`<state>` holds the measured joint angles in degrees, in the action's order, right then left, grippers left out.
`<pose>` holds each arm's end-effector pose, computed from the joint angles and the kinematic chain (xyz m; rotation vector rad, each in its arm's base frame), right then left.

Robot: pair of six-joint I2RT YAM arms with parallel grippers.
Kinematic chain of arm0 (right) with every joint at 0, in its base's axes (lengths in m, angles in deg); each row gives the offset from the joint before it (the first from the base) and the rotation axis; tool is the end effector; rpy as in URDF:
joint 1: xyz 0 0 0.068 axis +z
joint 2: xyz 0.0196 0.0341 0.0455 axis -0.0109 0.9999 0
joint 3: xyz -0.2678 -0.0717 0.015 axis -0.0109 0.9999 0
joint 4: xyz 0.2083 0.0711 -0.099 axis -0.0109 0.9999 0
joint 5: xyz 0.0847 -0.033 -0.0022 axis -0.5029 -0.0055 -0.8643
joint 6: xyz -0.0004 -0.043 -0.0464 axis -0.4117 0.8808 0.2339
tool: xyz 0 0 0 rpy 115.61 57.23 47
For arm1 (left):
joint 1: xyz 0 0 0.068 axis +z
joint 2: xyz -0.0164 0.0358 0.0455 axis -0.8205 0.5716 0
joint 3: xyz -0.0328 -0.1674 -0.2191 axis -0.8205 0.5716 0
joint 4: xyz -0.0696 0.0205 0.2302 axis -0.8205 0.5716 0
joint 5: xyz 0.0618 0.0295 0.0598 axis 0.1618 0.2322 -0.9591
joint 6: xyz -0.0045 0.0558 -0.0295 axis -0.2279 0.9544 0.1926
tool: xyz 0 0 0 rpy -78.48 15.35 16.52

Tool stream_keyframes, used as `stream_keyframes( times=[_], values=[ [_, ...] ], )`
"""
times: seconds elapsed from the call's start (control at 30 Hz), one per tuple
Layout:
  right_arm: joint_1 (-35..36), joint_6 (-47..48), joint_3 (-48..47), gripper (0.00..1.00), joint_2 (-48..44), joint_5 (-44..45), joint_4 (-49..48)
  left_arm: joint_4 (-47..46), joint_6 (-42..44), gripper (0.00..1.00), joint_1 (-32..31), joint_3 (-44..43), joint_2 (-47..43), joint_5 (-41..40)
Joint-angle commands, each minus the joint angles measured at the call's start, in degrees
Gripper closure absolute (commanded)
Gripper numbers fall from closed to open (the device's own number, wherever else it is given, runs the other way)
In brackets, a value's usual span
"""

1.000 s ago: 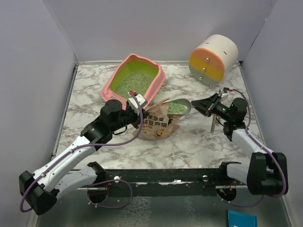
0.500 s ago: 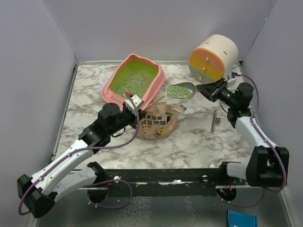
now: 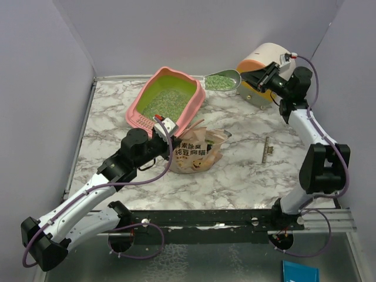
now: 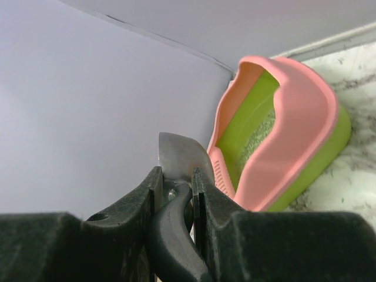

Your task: Fill the litter box with clean litter

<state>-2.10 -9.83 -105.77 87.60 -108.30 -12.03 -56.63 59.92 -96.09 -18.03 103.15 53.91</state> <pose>0.3617 0.0256 0.3536 0.3521 1.7567 1.4832 0.1391 -0.1282 0.3323 0.6874 1.6917 -0.6439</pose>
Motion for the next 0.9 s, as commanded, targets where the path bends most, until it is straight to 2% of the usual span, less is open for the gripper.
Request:
stream_keyframes(
  times=[0.0, 0.23, 0.43, 0.47, 0.87],
  values=[
    [3.66, -0.9, -12.06, 0.99, 7.45, -1.29, -1.0, -2.29, -0.58, 1.0, 0.1, -0.52, -0.91, -0.22],
    [12.09, 2.81, -37.94, 0.99, 24.28, -0.06, 8.28, -1.9, -0.07, 1.0, 0.1, -1.15, -1.14, -0.45],
    [18.56, 14.43, -69.43, 0.99, 41.81, 0.93, 24.15, -1.21, 0.46, 1.0, 0.02, -1.86, -1.18, -0.33],
    [19.22, 16.15, -71.99, 0.99, 43.55, 1.89, 25.79, -0.97, 0.48, 1.0, 0.0, -2.04, -1.23, -0.14],
    [24.92, 38.71, -70.76, 0.99, 43.15, 15.95, 32.35, 0.08, 1.04, 1.0, 0.04, -2.23, -2.1, 0.23]
  ],
)
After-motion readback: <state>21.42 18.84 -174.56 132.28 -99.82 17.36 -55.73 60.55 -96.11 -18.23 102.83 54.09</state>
